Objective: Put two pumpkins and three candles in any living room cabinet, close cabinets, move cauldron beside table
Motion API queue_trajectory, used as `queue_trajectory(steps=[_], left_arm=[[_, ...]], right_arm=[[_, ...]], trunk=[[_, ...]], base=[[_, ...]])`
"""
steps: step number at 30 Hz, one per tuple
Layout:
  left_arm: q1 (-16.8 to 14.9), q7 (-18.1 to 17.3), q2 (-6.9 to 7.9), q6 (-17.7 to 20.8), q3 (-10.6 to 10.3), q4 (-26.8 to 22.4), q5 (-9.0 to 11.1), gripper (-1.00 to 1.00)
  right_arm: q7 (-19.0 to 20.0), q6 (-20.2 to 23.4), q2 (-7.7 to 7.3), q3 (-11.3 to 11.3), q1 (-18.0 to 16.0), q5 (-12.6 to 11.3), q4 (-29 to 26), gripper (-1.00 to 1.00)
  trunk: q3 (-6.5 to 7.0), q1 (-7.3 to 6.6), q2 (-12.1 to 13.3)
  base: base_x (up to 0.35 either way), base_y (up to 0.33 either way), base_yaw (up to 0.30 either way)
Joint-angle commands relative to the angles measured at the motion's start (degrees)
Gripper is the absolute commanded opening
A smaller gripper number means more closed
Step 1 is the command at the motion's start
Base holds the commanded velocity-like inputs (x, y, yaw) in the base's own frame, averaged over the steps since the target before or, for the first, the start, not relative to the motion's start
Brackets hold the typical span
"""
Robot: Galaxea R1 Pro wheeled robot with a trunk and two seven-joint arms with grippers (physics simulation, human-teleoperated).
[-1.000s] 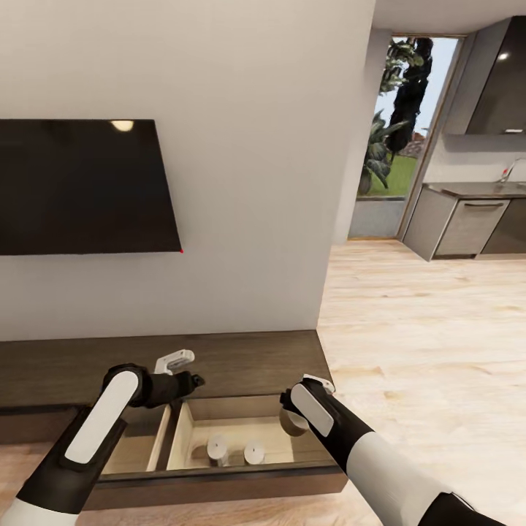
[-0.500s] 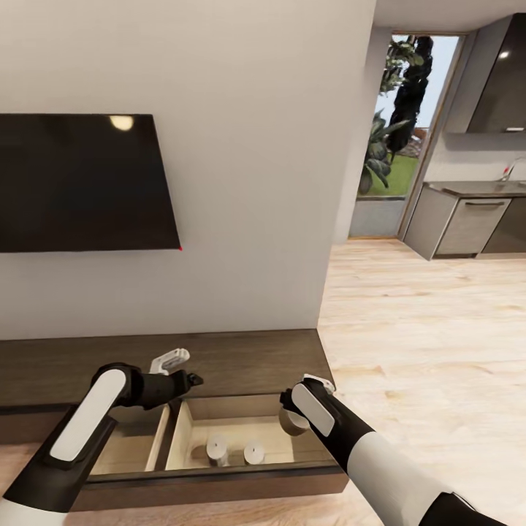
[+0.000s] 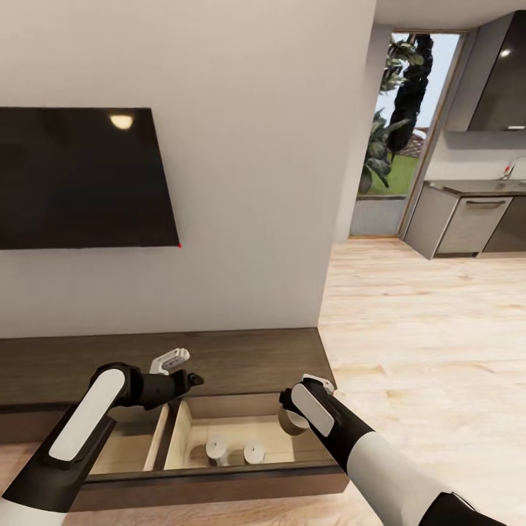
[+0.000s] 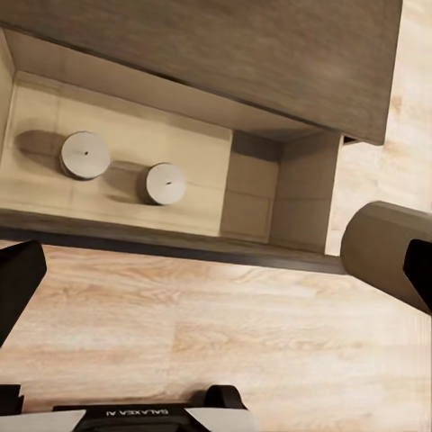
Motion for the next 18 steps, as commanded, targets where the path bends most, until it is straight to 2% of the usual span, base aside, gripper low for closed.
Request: queue_trajectory(steps=[1, 6, 14, 16, 18], left_arm=[[-0.06, 0.60, 0.07, 0.01, -0.08, -0.06, 0.80, 1.00], [-0.06, 0.60, 0.12, 0.01, -0.08, -0.06, 2.74, 1.00], [-0.06, 0.52, 0.13, 0.06, -0.08, 0.02, 3.63, 1.00], [-0.06, 0.52, 0.14, 0.05, -0.06, 0.02, 4.59, 1.00], [-0.06, 0.51, 0.47, 0.05, 0.03, 0.05, 6.59, 1.00]], right_arm=[[-0.39, 0.18, -0.03, 0.23, -0.07, -0.27, -0.08, -1.00], [-0.39, 0.17, 0.05, 0.23, -0.07, -0.27, -0.09, -1.00], [-0.39, 0.19, 0.06, 0.23, -0.07, -0.27, -0.10, -1.00], [-0.39, 0.18, 0.06, 0.23, -0.07, -0.27, -0.10, -1.00], [-0.39, 0.17, 0.06, 0.23, -0.07, -0.27, -0.10, -1.00]], trunk=[[-0.26, 0.23, -0.47], [-1.15, 1.33, -2.48], [-2.59, 3.09, -5.69], [-2.95, 3.53, -6.49], [-3.31, 3.97, -7.29]], base=[[0.000, 0.000, 0.000], [0.000, 0.000, 0.000], [0.000, 0.000, 0.000], [0.000, 0.000, 0.000], [0.000, 0.000, 0.000]])
